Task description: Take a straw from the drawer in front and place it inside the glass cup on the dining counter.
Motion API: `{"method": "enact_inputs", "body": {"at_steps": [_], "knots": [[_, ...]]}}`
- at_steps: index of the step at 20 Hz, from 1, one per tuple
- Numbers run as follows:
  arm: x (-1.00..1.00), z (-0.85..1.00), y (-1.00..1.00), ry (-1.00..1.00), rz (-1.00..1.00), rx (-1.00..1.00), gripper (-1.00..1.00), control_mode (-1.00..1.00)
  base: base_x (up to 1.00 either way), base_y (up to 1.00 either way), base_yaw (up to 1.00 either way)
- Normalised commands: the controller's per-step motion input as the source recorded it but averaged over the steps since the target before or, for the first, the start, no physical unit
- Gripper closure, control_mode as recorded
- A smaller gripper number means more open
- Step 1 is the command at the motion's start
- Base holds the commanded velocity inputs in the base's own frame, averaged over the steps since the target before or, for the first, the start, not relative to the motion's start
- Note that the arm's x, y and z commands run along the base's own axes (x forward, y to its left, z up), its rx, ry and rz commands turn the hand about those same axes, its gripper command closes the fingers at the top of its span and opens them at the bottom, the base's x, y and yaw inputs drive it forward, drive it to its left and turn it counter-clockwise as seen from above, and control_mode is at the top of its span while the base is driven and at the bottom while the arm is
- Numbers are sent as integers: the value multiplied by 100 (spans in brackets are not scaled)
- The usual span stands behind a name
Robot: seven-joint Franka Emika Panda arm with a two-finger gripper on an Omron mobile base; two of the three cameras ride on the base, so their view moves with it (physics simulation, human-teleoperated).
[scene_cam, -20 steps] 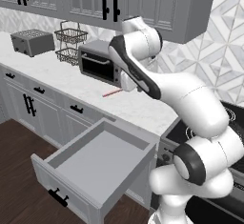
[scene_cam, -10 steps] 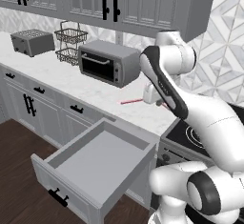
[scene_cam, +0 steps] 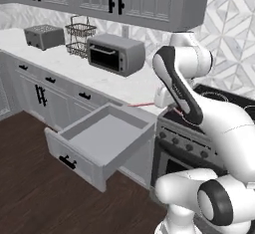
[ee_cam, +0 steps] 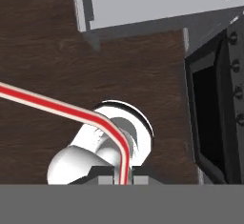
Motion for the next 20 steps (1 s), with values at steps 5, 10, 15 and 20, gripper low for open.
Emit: {"method": "enact_inputs", "body": {"at_steps": [5,10,15,20], "knots": [[0,0,0,0,0,0,100,100,-75,78,72],[0,0,0,0,0,0,100,100,-38,96,78],[0,0,0,0,0,0,100,100,-5,99,67],[0,0,0,0,0,0,100,100,63,87,36]]}}
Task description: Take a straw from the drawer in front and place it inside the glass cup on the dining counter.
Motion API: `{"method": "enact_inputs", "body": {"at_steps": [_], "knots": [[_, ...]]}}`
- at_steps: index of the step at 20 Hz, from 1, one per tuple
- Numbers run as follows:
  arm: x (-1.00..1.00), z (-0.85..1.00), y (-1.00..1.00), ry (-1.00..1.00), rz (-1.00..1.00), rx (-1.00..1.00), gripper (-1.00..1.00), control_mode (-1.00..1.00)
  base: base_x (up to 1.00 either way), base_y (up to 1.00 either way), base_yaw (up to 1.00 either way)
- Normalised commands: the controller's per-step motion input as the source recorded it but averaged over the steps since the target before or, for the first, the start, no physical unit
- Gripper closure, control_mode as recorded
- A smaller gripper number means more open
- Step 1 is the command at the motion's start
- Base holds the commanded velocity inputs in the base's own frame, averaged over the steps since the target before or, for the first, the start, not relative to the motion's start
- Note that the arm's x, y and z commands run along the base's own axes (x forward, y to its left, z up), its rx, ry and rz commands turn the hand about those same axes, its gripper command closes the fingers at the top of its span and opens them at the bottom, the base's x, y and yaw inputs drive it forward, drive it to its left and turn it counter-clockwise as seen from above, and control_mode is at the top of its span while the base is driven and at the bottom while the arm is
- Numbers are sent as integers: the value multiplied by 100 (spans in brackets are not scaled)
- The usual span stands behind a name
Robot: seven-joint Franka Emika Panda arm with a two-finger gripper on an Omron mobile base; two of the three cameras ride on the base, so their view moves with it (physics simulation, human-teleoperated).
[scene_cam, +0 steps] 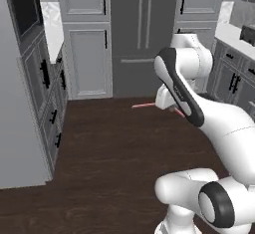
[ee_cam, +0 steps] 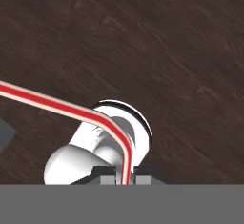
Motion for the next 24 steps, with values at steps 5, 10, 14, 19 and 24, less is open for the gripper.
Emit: {"method": "enact_inputs", "body": {"at_steps": [5,10,14,19,24], "knots": [[0,0,0,0,0,0,100,100,19,100,35],[0,0,0,0,0,0,100,100,9,100,52],[0,0,0,0,0,0,100,100,54,58,69],[0,0,0,0,0,0,100,100,98,3,74],[0,0,0,0,0,0,100,100,88,-21,80]]}}
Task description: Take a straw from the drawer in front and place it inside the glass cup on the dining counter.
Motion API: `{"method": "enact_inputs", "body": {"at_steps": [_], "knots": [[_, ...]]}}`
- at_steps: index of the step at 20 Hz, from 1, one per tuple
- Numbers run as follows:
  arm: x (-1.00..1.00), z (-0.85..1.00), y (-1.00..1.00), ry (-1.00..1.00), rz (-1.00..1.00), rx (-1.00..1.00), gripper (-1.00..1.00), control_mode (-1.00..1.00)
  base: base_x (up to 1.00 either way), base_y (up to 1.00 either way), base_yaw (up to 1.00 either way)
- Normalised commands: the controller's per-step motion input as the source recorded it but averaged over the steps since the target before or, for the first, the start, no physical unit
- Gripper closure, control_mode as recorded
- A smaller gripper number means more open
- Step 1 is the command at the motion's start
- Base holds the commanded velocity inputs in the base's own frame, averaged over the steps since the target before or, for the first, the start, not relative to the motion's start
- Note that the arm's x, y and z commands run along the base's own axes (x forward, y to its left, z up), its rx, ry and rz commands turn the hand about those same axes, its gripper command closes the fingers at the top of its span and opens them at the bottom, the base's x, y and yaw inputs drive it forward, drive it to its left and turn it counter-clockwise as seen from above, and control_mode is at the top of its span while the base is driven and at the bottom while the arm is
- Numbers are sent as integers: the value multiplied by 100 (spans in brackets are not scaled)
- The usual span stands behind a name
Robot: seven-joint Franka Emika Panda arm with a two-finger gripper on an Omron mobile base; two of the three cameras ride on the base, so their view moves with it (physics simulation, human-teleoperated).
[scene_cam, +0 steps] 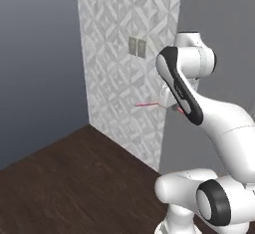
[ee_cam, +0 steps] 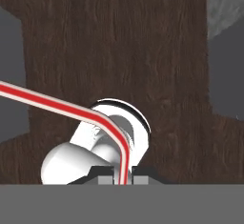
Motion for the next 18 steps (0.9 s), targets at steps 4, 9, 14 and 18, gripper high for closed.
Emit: {"method": "enact_inputs", "body": {"at_steps": [4,9,14,18], "knots": [[0,0,0,0,0,0,100,100,63,-73,65],[0,0,0,0,0,0,100,100,96,-51,53],[0,0,0,0,0,0,100,100,100,-10,44],[0,0,0,0,0,0,100,100,100,27,32]]}}
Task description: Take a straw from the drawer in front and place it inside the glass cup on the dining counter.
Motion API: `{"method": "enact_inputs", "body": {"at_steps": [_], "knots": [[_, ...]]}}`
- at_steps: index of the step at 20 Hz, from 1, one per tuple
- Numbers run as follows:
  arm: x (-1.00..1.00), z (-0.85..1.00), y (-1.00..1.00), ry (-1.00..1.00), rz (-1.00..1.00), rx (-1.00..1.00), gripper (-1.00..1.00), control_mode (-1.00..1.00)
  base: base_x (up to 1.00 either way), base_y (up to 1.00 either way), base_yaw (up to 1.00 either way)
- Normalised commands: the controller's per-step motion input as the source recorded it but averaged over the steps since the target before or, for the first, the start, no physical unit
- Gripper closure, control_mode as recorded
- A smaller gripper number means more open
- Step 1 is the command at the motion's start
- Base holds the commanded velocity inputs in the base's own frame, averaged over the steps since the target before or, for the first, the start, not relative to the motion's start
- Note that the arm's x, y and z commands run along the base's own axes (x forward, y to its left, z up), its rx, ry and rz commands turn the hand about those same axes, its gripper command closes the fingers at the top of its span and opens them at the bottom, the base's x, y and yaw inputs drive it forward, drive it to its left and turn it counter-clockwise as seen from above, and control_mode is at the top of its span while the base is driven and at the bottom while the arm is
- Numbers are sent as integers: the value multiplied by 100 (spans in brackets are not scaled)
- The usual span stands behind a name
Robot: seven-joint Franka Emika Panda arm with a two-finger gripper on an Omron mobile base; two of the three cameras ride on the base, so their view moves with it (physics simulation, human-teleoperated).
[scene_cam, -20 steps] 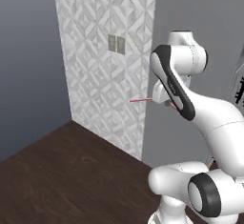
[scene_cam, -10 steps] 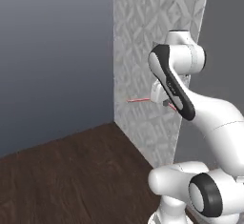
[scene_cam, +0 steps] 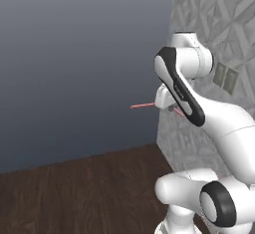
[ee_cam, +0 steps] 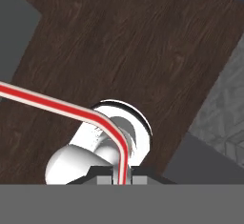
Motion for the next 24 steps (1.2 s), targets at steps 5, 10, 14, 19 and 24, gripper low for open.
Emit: {"method": "enact_inputs", "body": {"at_steps": [5,10,14,19,24], "knots": [[0,0,0,0,0,0,100,100,100,47,23],[0,0,0,0,0,0,100,100,100,44,33],[0,0,0,0,0,0,100,100,91,25,61],[0,0,0,0,0,0,100,100,66,9,75],[0,0,0,0,0,0,100,100,65,3,79]]}}
